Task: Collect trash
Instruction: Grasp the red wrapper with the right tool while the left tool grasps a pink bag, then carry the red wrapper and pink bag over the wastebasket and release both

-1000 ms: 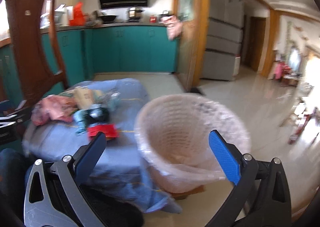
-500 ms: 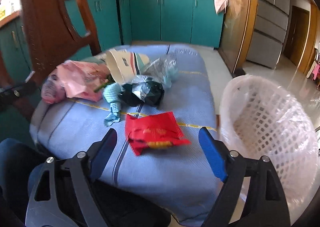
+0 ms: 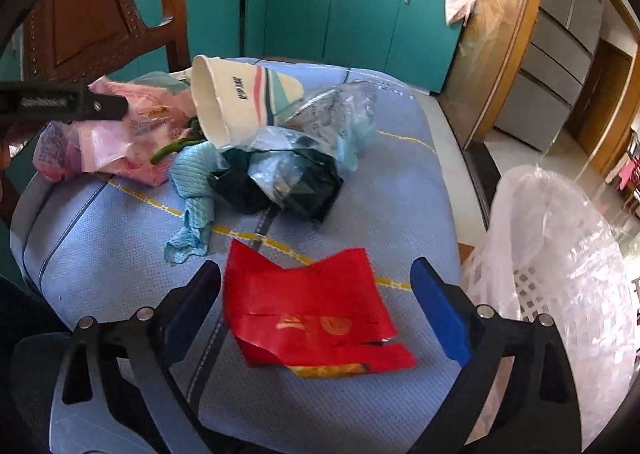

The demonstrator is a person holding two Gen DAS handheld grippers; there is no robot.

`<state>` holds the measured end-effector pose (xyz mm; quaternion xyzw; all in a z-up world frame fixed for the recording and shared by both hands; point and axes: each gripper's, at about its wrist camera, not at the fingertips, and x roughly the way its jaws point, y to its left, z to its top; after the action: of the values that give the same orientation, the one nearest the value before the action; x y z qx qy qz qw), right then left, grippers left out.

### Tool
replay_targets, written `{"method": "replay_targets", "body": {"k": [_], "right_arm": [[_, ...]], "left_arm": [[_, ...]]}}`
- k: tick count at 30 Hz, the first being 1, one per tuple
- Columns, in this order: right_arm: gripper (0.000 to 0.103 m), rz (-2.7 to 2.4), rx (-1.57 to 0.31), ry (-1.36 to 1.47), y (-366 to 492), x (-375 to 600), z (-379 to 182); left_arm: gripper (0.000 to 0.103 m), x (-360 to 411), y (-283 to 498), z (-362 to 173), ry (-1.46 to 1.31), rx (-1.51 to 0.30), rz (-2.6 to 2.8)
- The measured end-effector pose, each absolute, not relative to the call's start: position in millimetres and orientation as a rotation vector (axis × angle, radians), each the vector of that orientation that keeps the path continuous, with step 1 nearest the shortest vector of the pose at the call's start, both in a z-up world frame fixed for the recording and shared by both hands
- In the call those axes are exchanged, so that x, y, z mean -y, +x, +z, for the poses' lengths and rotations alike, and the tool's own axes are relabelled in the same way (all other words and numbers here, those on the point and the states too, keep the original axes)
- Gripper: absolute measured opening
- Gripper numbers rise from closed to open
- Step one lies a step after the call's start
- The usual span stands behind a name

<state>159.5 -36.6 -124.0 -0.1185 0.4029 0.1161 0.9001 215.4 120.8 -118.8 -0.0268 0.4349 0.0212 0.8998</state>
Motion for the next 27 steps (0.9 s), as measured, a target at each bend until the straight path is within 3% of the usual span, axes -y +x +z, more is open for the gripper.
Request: {"method": "replay_targets", "body": {"k": [5, 8, 10, 16, 17, 18, 19, 21, 24, 27], "right_arm": [[0.089, 0.290, -0.837, -0.242, 159.7, 28.0, -124.2], [0.072, 0.319, -0.858, -0.234, 158.2, 23.7, -127.8], [0.051, 0.350, -0.875, -0.212, 155.7, 22.4, -130.3], [0.048, 0.394, -0.877, -0.156, 149.2, 26.1, -125.6], [0.048, 0.399, -0.878, -0.148, 148.6, 27.3, -125.1], [0.048, 0.403, -0.880, -0.141, 147.9, 28.0, -124.3], [0.049, 0.407, -0.885, -0.136, 148.3, 28.5, -124.1], [0.057, 0.399, -0.890, -0.137, 149.0, 29.0, -124.2], [0.070, 0.383, -0.883, -0.139, 147.9, 30.8, -125.6], [0.071, 0.370, -0.883, -0.147, 148.9, 32.2, -127.4]], "left_arm": [[0.038, -123.4, 206.9, -120.4, -0.056, -0.873, 0.031], [0.036, -129.9, 194.9, -120.9, -0.099, -0.871, 0.021], [0.035, -130.3, 185.6, -120.5, -0.120, -0.875, 0.007], [0.036, -121.8, 155.4, -121.5, -0.187, -0.924, -0.126], [0.038, -119.8, 151.0, -121.6, -0.178, -0.930, -0.137], [0.049, -118.1, 147.3, -121.1, -0.167, -0.934, -0.140], [0.071, -118.2, 147.1, -120.0, -0.163, -0.929, -0.125], [0.085, -121.4, 149.9, -114.2, -0.159, -0.895, -0.077], [0.085, -124.5, 163.8, -116.4, -0.148, -0.900, -0.042], [0.085, -118.6, 179.0, -125.4, -0.127, -0.929, -0.051]]}}
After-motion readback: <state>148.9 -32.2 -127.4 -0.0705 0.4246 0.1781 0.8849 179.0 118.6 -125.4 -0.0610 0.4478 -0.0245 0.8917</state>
